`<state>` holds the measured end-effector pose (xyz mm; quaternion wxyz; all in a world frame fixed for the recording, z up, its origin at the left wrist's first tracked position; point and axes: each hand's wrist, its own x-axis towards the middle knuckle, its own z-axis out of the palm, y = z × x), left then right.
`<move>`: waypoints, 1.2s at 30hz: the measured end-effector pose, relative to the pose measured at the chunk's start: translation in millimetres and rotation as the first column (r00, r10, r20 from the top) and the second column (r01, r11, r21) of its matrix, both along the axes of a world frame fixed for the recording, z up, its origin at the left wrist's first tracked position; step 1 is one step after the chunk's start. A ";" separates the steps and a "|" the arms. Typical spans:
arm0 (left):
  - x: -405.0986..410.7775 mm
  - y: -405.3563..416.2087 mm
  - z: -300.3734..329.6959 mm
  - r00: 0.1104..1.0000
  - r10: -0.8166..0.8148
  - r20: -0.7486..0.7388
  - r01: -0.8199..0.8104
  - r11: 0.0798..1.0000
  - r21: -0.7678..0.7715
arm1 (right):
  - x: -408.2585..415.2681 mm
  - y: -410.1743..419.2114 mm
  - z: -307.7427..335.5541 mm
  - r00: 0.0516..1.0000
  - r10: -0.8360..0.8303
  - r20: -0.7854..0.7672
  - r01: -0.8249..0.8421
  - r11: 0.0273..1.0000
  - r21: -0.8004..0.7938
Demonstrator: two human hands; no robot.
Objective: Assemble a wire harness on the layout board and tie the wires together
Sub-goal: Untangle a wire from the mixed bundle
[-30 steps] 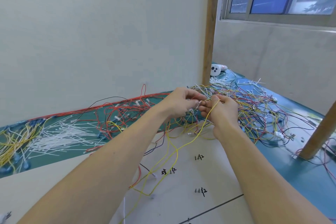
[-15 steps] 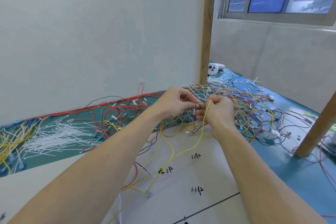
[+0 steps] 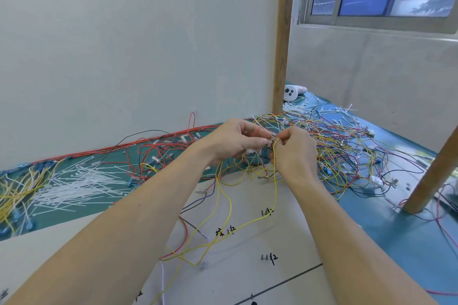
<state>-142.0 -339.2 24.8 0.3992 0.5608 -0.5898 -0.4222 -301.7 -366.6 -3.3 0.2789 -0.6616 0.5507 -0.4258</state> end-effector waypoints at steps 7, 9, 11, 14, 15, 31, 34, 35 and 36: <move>4.2 3.8 1.3 0.997 -0.024 0.070 0.033 0.992 -0.124 | -3.0 -2.1 3.1 0.908 0.047 0.415 -0.121 0.981 0.154; 3.4 4.1 -1.1 0.995 0.010 0.094 0.006 0.986 -0.166 | -2.2 -2.8 5.2 0.866 0.062 0.497 -0.183 0.963 0.198; 4.6 4.4 -2.1 0.997 0.048 0.062 -0.037 0.985 -0.166 | -1.6 -1.8 7.4 0.835 0.095 0.542 -0.258 0.938 0.233; 7.5 7.2 -2.6 0.997 0.061 0.048 -0.053 0.988 -0.148 | -3.2 0.8 9.9 0.807 0.129 0.576 -0.335 0.903 0.268; 8.3 7.8 -2.9 0.995 0.068 0.073 -0.056 0.986 -0.160 | -3.5 1.5 10.6 0.809 0.137 0.571 -0.341 0.901 0.268; 3.9 9.3 -2.9 0.973 0.232 0.000 -0.229 0.962 -0.149 | 5.4 3.2 11.9 0.713 0.111 0.692 -0.308 0.937 0.168; -0.7 8.5 0.2 0.953 0.288 -0.094 -0.296 0.952 -0.085 | 4.1 3.1 12.2 0.738 0.157 0.656 -0.360 0.914 0.187; -1.3 7.7 0.4 0.939 0.325 -0.117 -0.333 0.941 -0.060 | 3.0 3.1 11.5 0.752 0.167 0.638 -0.370 0.908 0.199; -1.9 6.8 0.1 0.923 0.362 -0.133 -0.369 0.929 -0.027 | 2.3 3.3 10.9 0.762 0.177 0.623 -0.378 0.903 0.206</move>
